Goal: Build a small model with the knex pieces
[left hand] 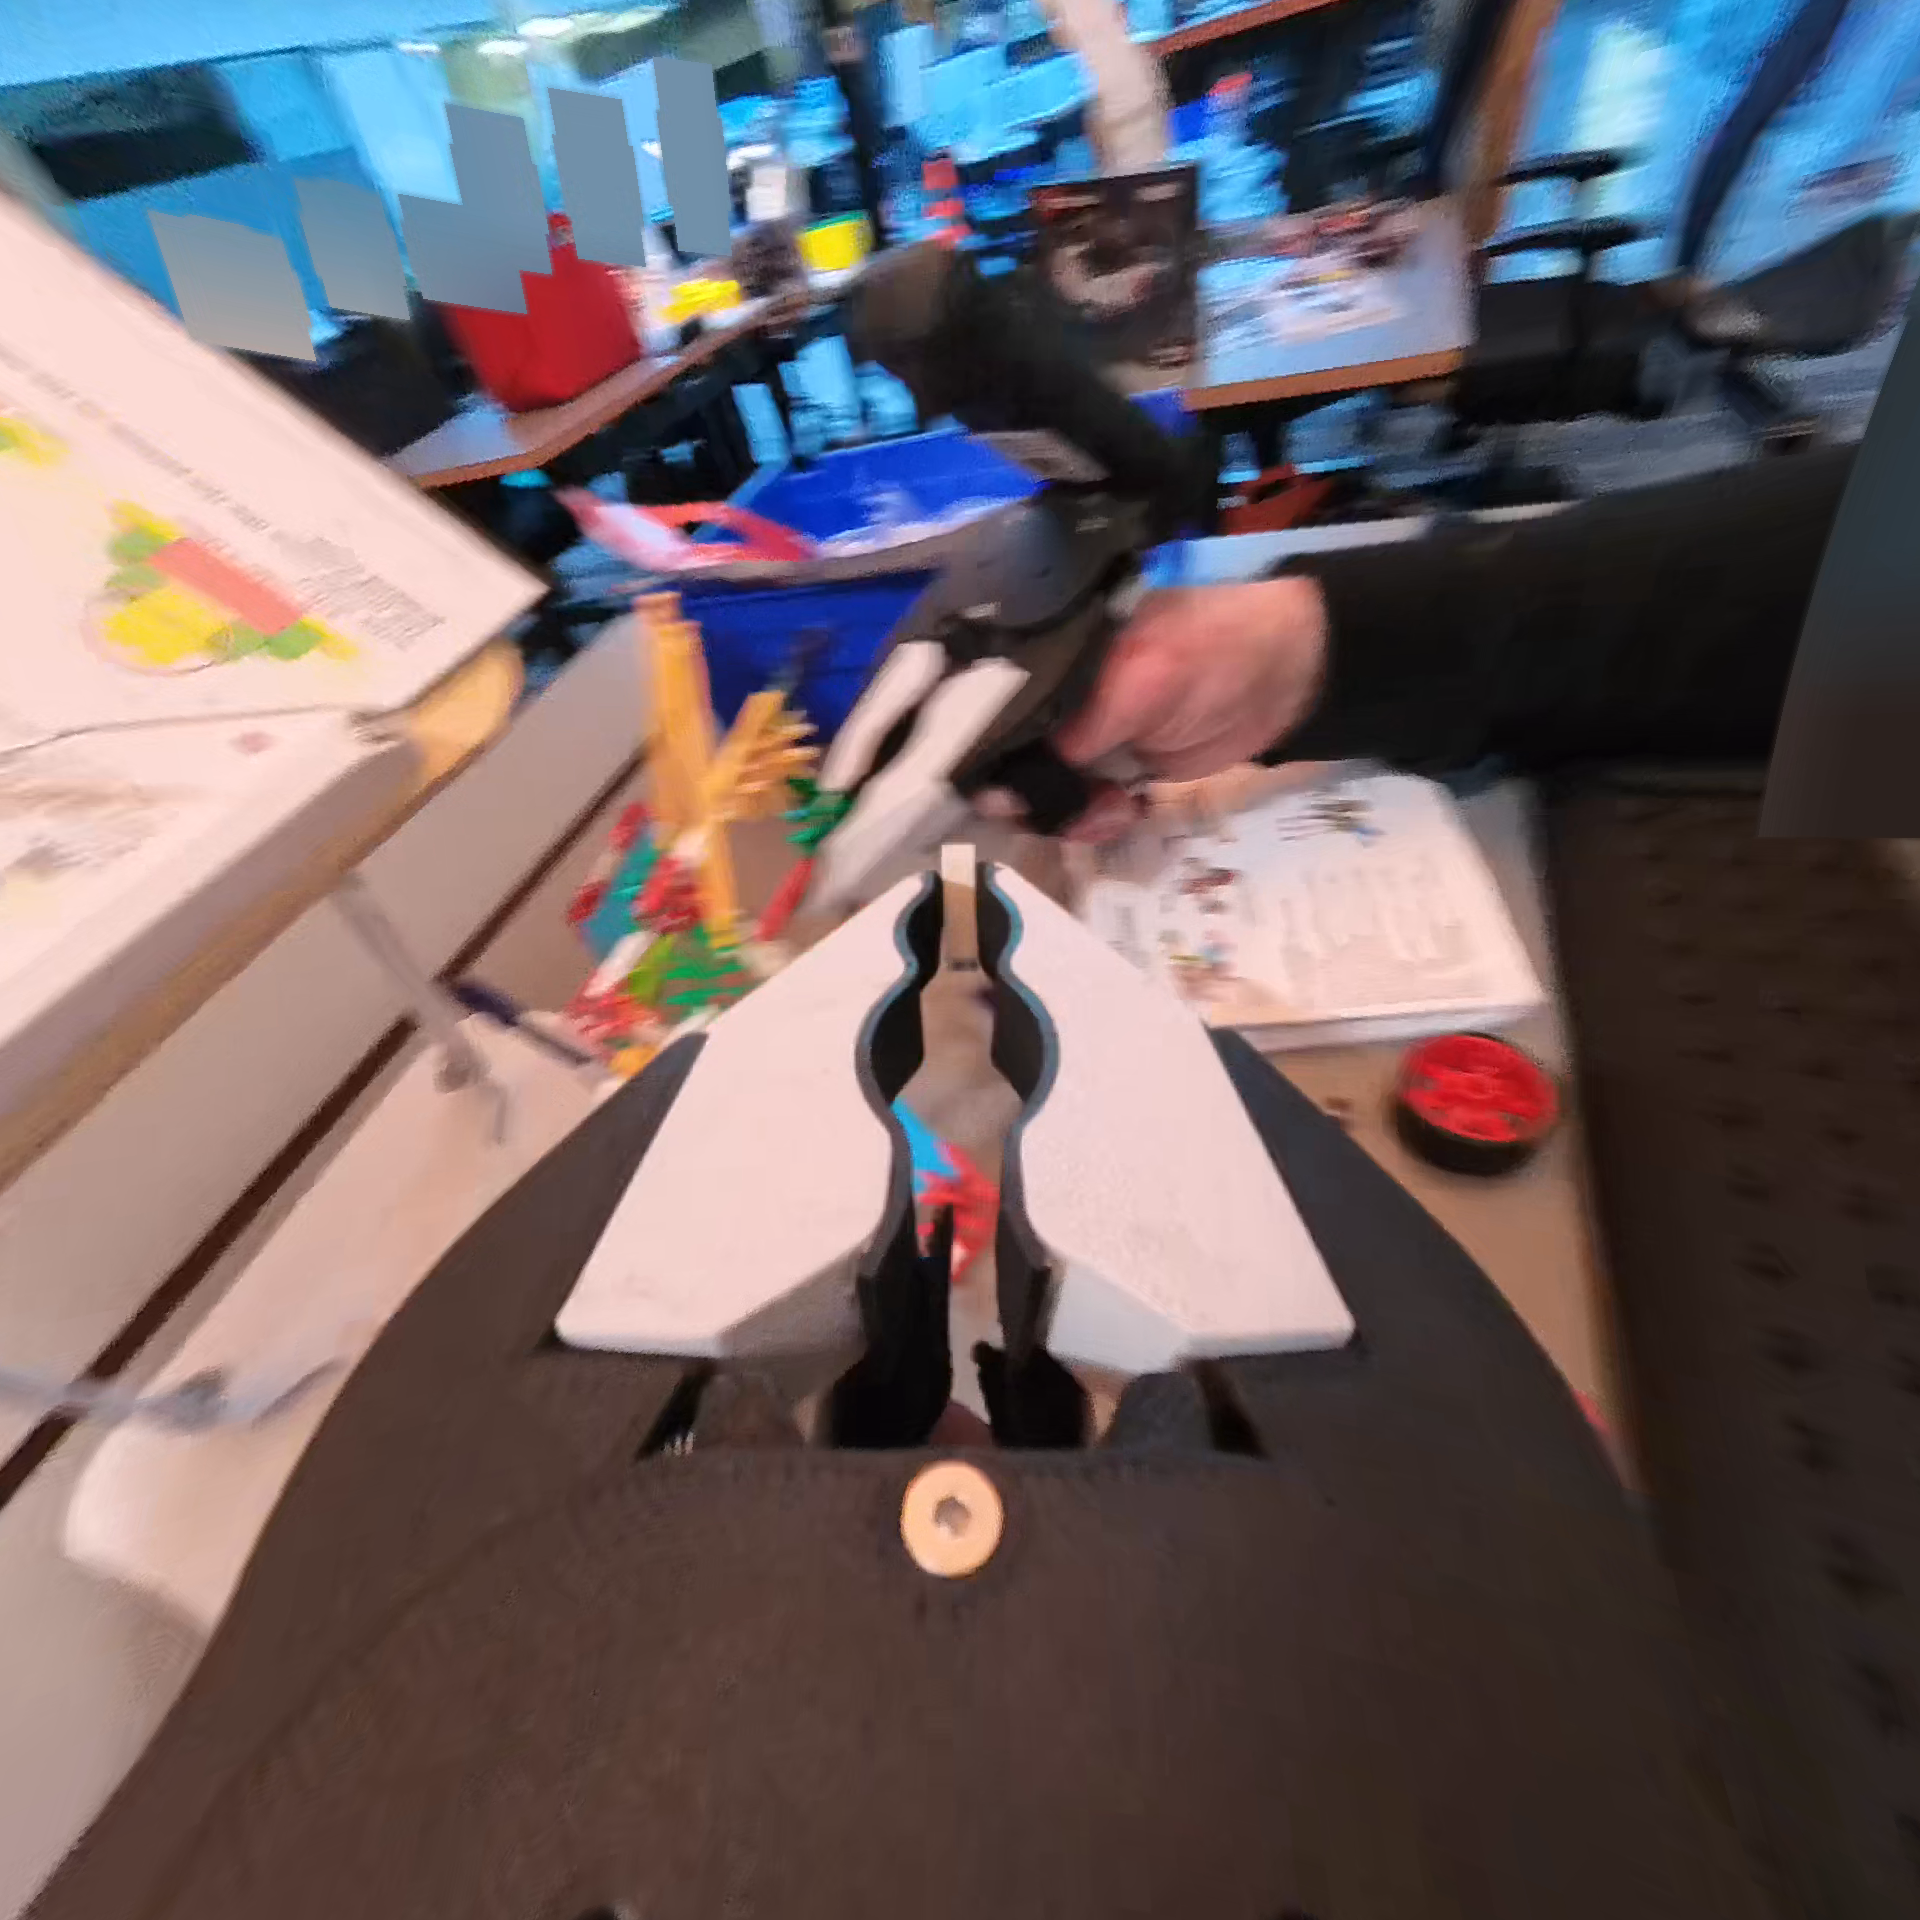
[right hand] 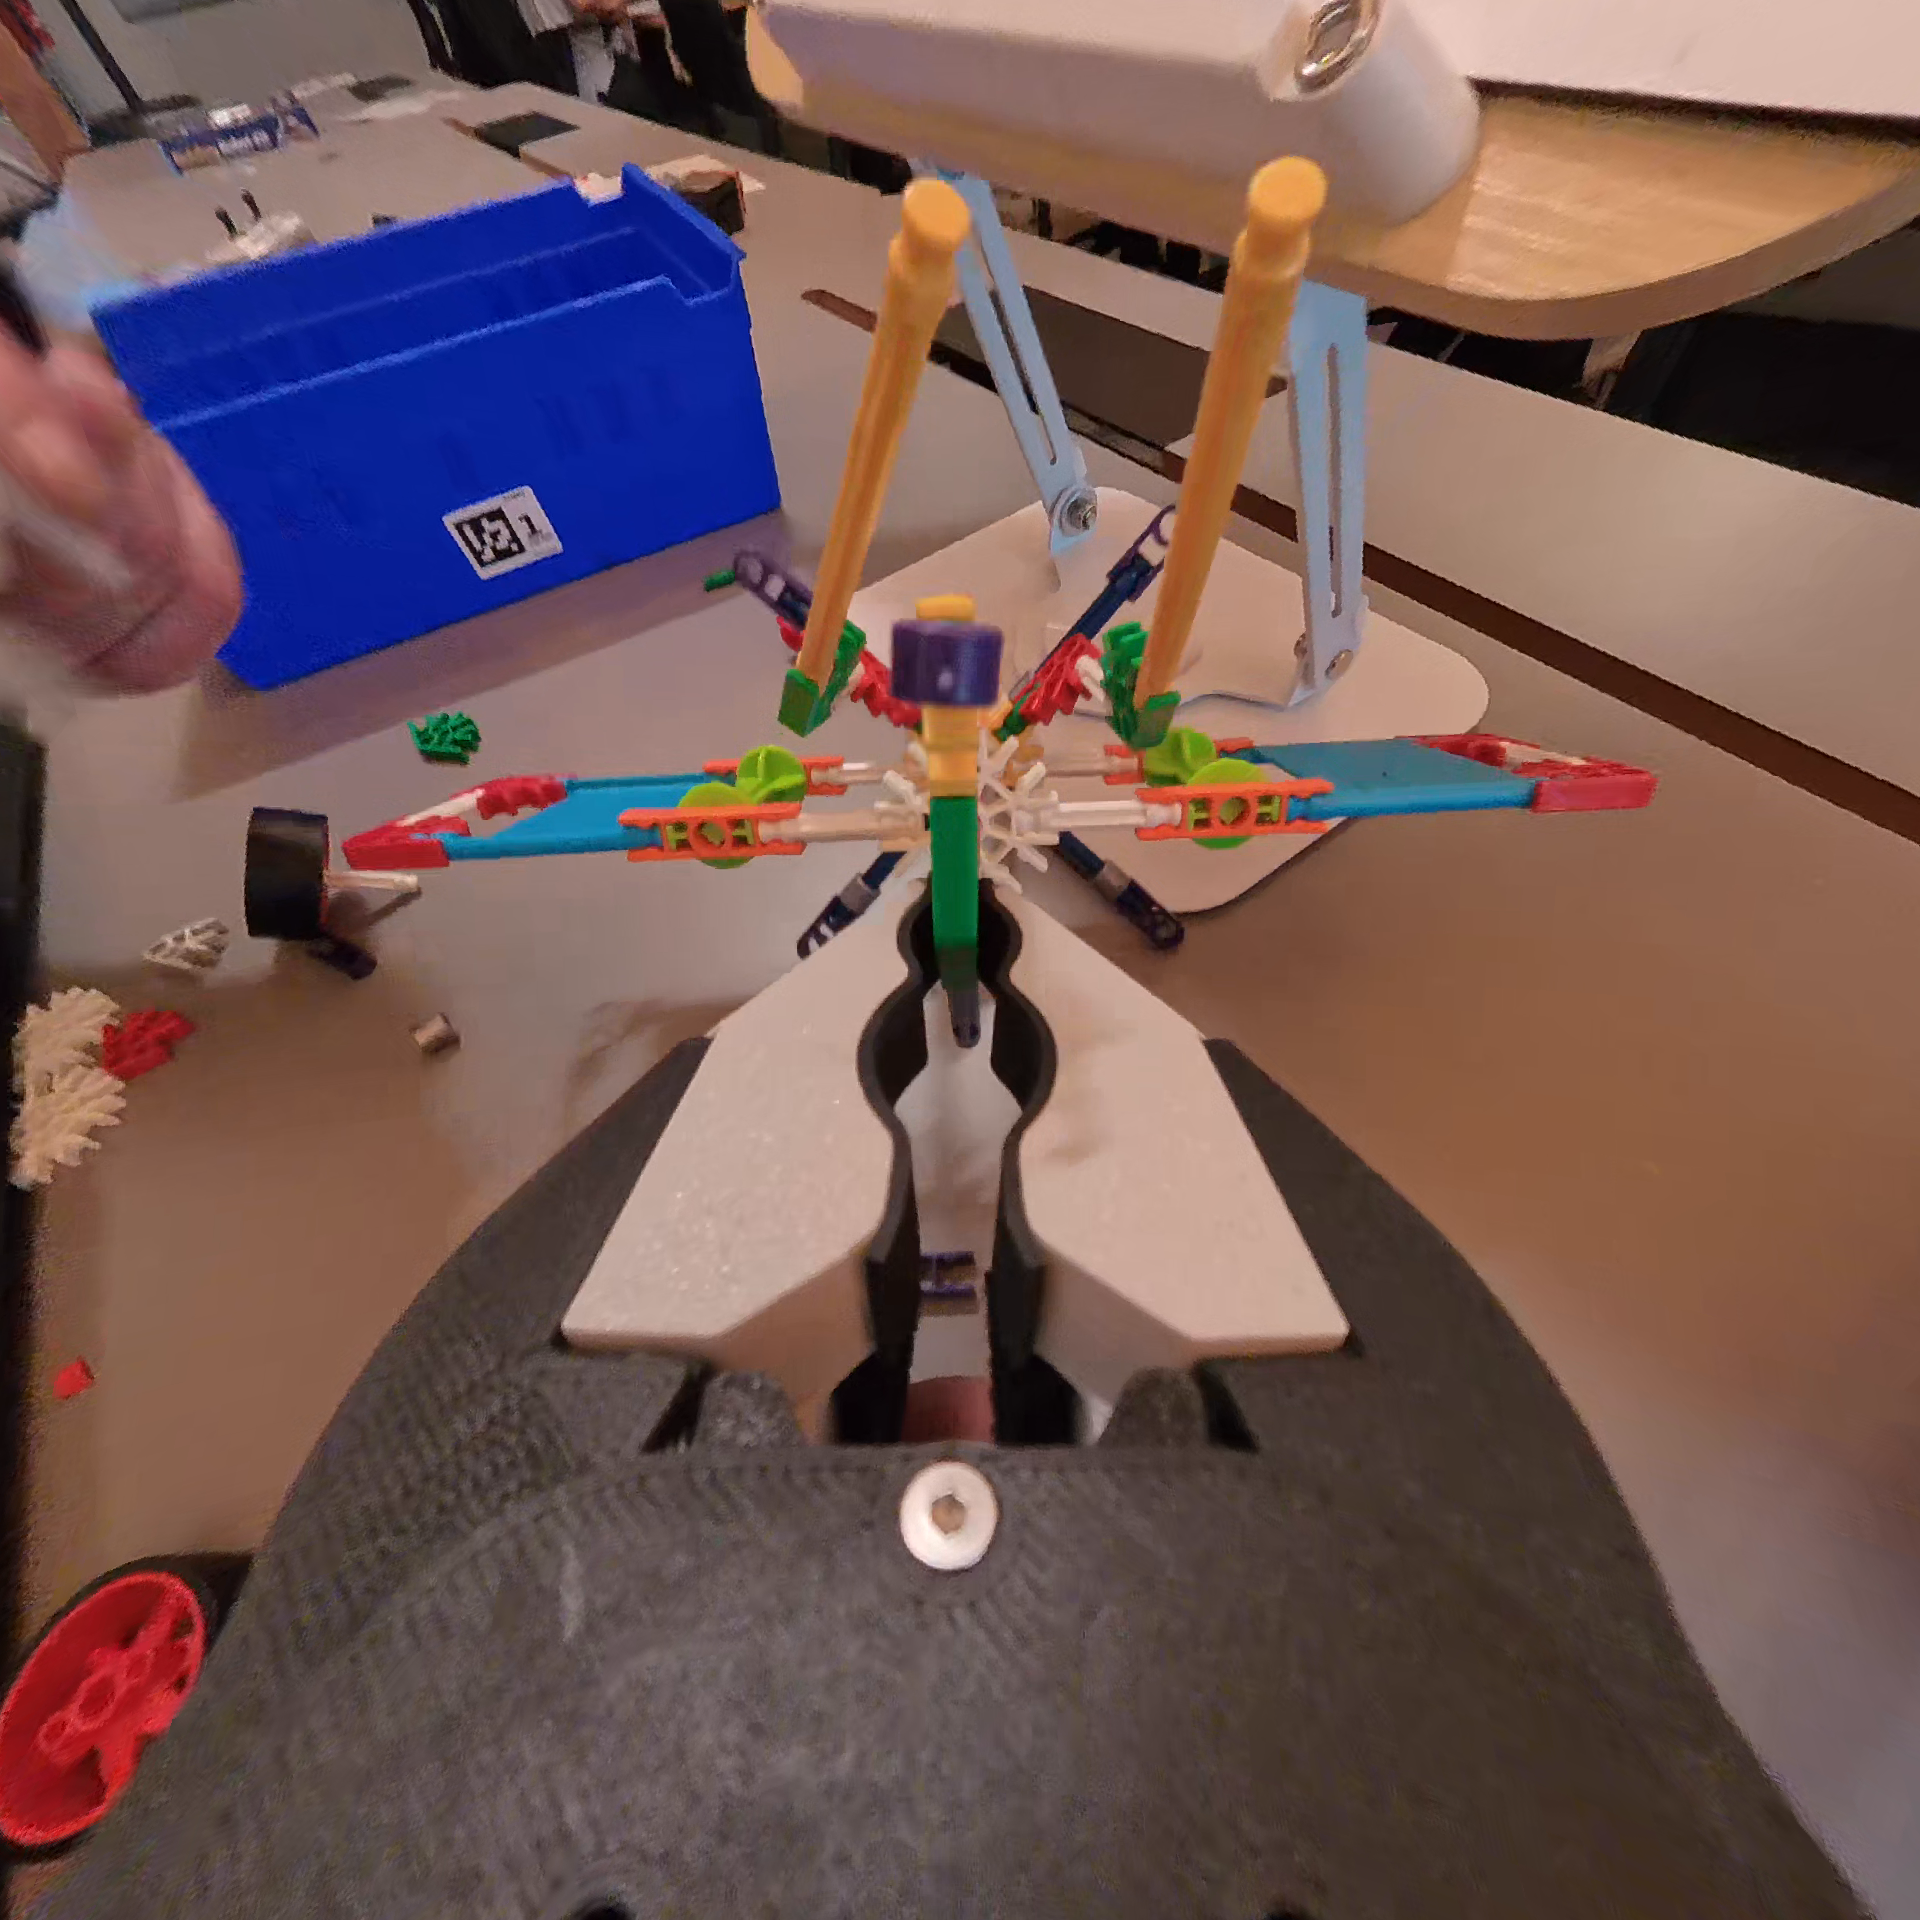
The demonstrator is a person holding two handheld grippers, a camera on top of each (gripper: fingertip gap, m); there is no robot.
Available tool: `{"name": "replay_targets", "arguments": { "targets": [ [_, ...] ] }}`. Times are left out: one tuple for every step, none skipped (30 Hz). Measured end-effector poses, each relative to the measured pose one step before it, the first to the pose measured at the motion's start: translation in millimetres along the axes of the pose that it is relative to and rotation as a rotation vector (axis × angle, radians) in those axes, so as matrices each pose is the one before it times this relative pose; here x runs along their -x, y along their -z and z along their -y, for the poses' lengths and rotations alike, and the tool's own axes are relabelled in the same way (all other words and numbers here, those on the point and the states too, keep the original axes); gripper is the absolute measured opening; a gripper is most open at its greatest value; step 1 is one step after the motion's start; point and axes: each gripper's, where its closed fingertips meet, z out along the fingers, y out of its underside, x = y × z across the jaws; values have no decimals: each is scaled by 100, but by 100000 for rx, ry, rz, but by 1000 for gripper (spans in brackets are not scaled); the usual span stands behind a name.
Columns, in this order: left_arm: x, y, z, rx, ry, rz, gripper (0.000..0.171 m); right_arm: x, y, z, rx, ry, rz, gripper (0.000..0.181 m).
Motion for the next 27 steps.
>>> {"name": "replay_targets", "arguments": {
  "targets": [
    [-1837, 469, 535, -1601, -617, -7765, 4, -84, 99, 203, -1042, -1553, 216, 2],
    [-1507, 151, 234, -315, -1283, -4335, 4, -22, 74, 161, -924, -1488, 646, 2],
    [-1834, -206, -190, 1499, -255, -5971, 3, -18, 44, 95, -609, -1453, 579, 2],
    [-1628, -576, -171, 499, -411, -4563, 3, -54, 1, 10, -122, -1020, 305, 2],
    [-598, -939, -153, 183, 1049, 834, 3, 0, 0, 21, -147, -527, 316, 2],
    [-306, -1192, -332, 1478, 2979, 1244, 3, 44, 6, 59, -429, -611, 448, 2],
    [19, -1384, -457, 1790, 2401, 2373, 3, 66, -23, 42, -159, -628, 329, 2],
    [855, -1457, -811, 3908, 3341, 6518, 3, 56, -25, 9, 49, -193, 110, 2],
    [756, -1391, -844, 4285, 3117, 5328, 3, 65, -12, 33, -94, 73, -5, 2],
    [657, -1254, -560, 2588, 961, 4540, 4, 55, -2, 63, -279, 22, -44, 2],
    [804, -1160, -426, 2015, 920, 5093, 4, 72, -2, 24, -34, 35, 88, 2],
    [575, -1097, -514, 2591, 189, 3559, 4, 68, -3, 30, -6, 127, 36, 2],
    [889, -936, -597, 2666, 1073, 5077, 4, 37, 14, 54, -223, -36, -87, 2],
    [528, -736, -374, 953, 2023, 2370, 4, 47, 10, 47, -217, -123, 53, 2],
    [232, -573, -508, 1765, 1579, 560, 4, 76, -6, 20, -22, -68, 269, 2],
    [857, -390, -367, 1247, 632, 4407, 4, 60, 18, 36, -63, 78, 175, 2],
    [1101, -219, -21, -921, -673, 5631, 4, 71, 7, 18, 28, -27, 200, 2],
    [781, -134, 4, -822, 1530, 2806, 4, 111, 4, 42, -56, -166, 498, 2],
    [568, -69, 56, -737, 4378, 894, 4, 100, 5, 31, -115, -69, 245, 2],
    [720, -16, 140, -1136, 4123, 1676, 4, 103, -19, 7, 56, -85, 190, 2],
    [723, 14, 178, -1488, 2354, 2303, 4, 95, -1, 23, 17, -301, 279, 2],
    [507, 11, 135, -1572, 636, 1682, 4, 111, 3, 15, 56, -217, 332, 2],
    [230, -6, 208, -2242, 866, -235, 4, 148, -9, -38, 336, -453, 752, 3],
    [89, 28, 349, -3549, 355, -1173, 4, 78, -16, -2, 97, -396, 125, 3],
    [101, 65, 320, -2877, -310, -867, 4, 40, -9, -6, 118, 90, -215, 3],
    [90, 45, 262, -1786, -744, -842, 4, 55, 10, 12, 113, -36, -87, 3],
    [-160, 75, 310, -1986, -1286, -2301, 4, 32, 21, 18, 64, -288, 95, 3]
  ]
}}
